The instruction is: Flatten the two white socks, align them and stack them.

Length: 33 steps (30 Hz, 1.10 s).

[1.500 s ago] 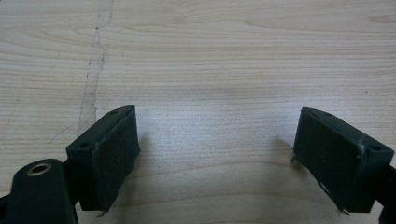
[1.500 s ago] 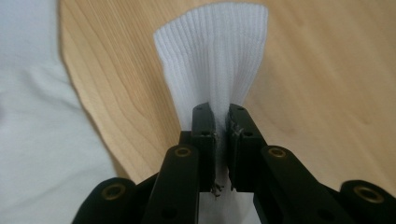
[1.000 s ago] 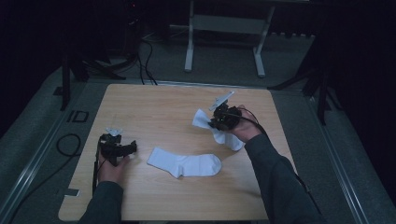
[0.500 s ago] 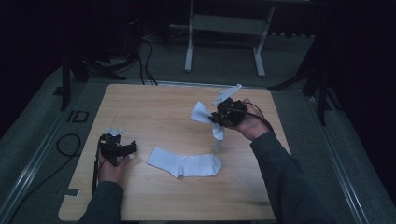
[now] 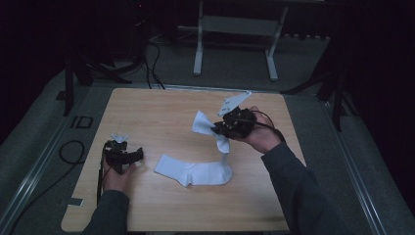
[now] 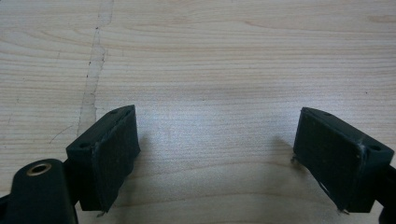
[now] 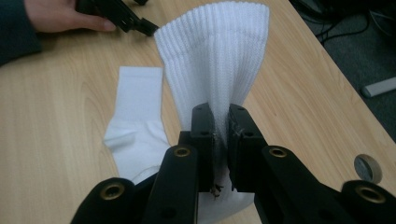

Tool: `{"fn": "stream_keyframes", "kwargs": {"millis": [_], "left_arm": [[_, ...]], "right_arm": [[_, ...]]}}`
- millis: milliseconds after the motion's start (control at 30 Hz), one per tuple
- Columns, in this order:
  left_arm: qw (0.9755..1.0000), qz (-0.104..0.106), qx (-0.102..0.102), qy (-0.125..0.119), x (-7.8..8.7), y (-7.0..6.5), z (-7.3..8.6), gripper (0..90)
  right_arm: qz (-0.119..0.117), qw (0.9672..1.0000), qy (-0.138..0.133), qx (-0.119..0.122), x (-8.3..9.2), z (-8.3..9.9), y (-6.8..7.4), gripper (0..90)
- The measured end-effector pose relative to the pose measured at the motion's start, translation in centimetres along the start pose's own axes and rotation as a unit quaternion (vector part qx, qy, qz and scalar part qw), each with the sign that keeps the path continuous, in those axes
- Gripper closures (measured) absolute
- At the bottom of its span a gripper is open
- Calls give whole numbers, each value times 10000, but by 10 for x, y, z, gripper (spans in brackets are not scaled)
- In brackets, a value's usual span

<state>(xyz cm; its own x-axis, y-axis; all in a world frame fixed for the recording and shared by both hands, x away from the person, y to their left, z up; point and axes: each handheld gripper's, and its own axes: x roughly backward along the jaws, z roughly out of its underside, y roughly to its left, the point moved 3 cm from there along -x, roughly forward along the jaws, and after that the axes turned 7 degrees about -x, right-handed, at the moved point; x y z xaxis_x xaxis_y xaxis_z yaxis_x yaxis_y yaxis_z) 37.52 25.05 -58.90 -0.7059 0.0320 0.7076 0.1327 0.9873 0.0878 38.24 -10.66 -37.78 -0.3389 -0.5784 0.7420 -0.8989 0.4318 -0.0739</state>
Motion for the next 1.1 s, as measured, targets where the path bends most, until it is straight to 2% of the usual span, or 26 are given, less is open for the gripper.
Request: {"fn": "stream_keyframes", "kwargs": {"millis": [200,333,500,667,800,833,933,967,1100], "left_arm": [[10000,4,-4,7,0,0,0,142],[10000,4,-5,7,0,0,0,142],[10000,-1,-5,-3,0,0,0,142],[10000,-1,-4,-3,0,0,0,142],[10000,-1,-4,-3,0,0,0,142],[10000,-1,-5,-4,0,0,0,142],[10000,-1,-4,-4,0,0,0,142],[10000,-1,-4,-3,0,0,0,142],[10000,-2,-5,0,0,0,0,142]], "right_arm": [[-263,9995,-156,34,5,1,15,817],[-345,9993,-118,108,-3,5,26,815],[-508,9985,136,144,-28,14,39,814],[-538,9978,353,166,-54,23,47,812],[-590,9976,330,155,-66,23,53,810],[-578,9978,299,102,-75,23,56,809],[-552,9981,284,32,-83,25,59,807],[-502,9983,290,-43,-96,28,65,805],[-413,9985,364,-63,-115,31,72,805]]}}
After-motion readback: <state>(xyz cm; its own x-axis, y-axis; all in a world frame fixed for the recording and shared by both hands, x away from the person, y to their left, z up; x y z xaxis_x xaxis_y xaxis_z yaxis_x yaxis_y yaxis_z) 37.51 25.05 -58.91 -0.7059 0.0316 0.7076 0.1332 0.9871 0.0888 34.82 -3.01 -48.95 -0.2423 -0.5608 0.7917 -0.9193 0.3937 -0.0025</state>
